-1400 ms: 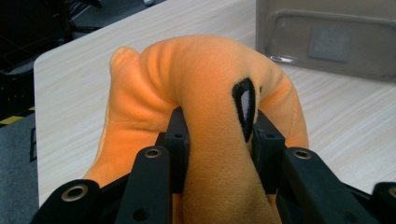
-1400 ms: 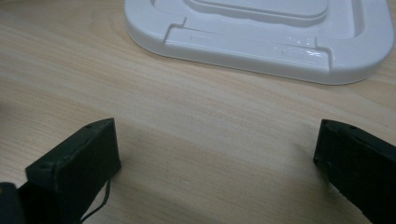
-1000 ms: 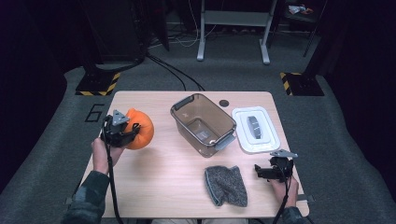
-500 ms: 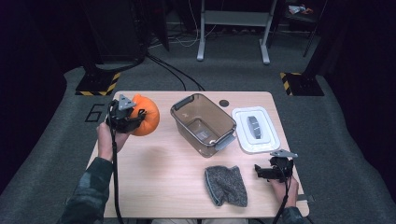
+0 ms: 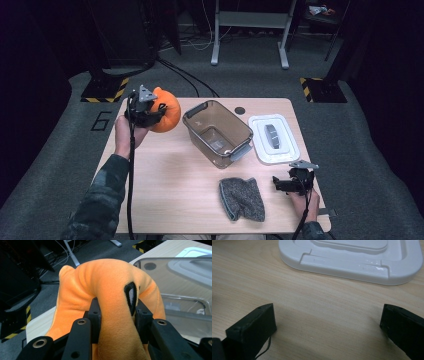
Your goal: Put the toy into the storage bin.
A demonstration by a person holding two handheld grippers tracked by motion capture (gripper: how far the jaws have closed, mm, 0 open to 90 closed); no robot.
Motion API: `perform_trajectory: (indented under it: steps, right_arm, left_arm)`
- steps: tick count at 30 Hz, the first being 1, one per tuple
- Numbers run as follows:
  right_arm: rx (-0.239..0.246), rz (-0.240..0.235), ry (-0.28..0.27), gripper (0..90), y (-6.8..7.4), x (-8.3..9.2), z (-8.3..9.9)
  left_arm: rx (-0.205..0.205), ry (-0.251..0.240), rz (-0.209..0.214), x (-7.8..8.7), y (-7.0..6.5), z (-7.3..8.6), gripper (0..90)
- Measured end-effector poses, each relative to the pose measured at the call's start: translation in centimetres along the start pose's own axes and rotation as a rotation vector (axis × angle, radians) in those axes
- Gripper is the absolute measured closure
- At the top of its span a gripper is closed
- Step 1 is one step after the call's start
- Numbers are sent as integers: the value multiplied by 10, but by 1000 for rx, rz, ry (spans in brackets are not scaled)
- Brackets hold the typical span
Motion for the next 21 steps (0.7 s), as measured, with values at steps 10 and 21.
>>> perform_trajectory:
  steps: [10, 21]
  right_arm:
    - [1, 0, 0, 0, 0, 0, 0]
    - [0, 0, 0, 0, 0, 0, 0]
  left_arm:
    - [9, -19, 37, -12, -12, -24, 659]
    - [-17, -41, 93, -23, -40, -51, 658]
Point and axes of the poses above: each handheld gripper's, and its own axes: x roughly backward along the jaws, z roughly out of its underside, y roughly to its left, the point moved 9 cm from there along -x, roughly forward along the jaws, and after that the axes turned 5 degrees about -z, right-handed, at the moved point
